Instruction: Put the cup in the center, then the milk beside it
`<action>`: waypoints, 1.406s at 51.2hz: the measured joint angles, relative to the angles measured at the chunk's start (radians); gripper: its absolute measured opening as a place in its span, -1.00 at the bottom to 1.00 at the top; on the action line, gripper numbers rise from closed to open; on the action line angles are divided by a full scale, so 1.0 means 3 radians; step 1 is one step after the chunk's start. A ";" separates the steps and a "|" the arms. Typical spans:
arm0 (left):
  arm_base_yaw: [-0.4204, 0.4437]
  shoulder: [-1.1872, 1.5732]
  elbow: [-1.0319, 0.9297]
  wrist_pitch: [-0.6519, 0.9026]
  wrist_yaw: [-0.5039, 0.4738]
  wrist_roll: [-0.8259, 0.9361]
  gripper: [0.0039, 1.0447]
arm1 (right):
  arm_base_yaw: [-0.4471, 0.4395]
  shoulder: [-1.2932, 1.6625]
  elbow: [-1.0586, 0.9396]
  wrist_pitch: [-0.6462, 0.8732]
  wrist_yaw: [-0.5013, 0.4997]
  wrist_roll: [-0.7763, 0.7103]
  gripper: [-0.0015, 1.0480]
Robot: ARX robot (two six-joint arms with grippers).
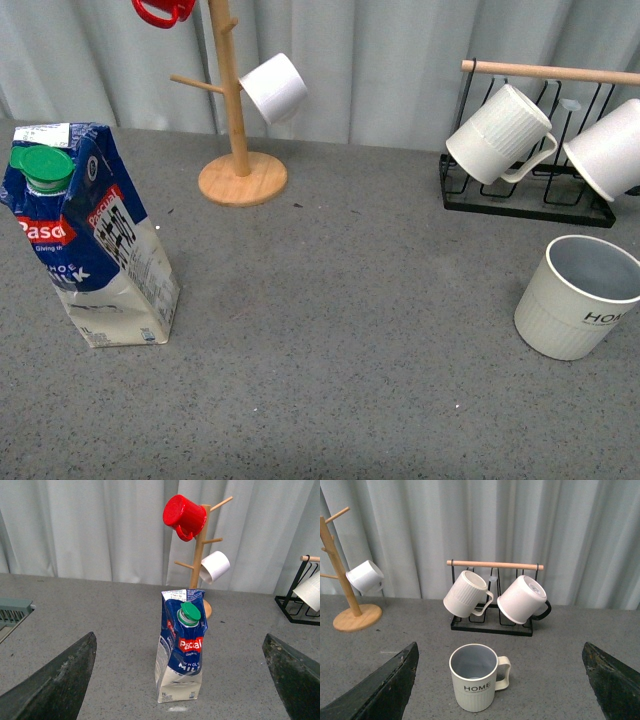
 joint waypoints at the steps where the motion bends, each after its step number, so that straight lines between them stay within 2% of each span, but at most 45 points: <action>1: 0.0000 0.0000 0.0000 -0.0001 0.0000 0.0000 0.88 | 0.0000 0.0000 0.0000 0.0000 0.0000 0.0000 0.82; 56: 0.0000 0.0000 0.0000 0.0000 0.0000 0.0000 0.88 | 0.0001 0.0000 0.0000 0.0000 0.0000 0.0000 0.82; 58: 0.0000 0.0000 0.0000 -0.0001 0.0000 0.0000 0.88 | 0.0052 0.0033 0.0011 -0.0056 0.0191 -0.0074 0.82; 61: 0.0000 0.0000 0.0000 0.0000 -0.0003 0.0000 0.88 | 0.0179 0.0240 0.0075 -0.0186 0.0726 -0.0253 0.82; 63: 0.0000 -0.0001 0.0000 0.0000 0.0000 0.0000 0.88 | 0.0169 0.0528 0.0104 -0.0165 0.0849 -0.0346 0.82; 72: 0.0000 -0.0001 0.0000 0.0000 0.0000 0.0000 0.88 | 0.0017 0.1369 0.0219 0.0272 0.0492 -0.0346 0.82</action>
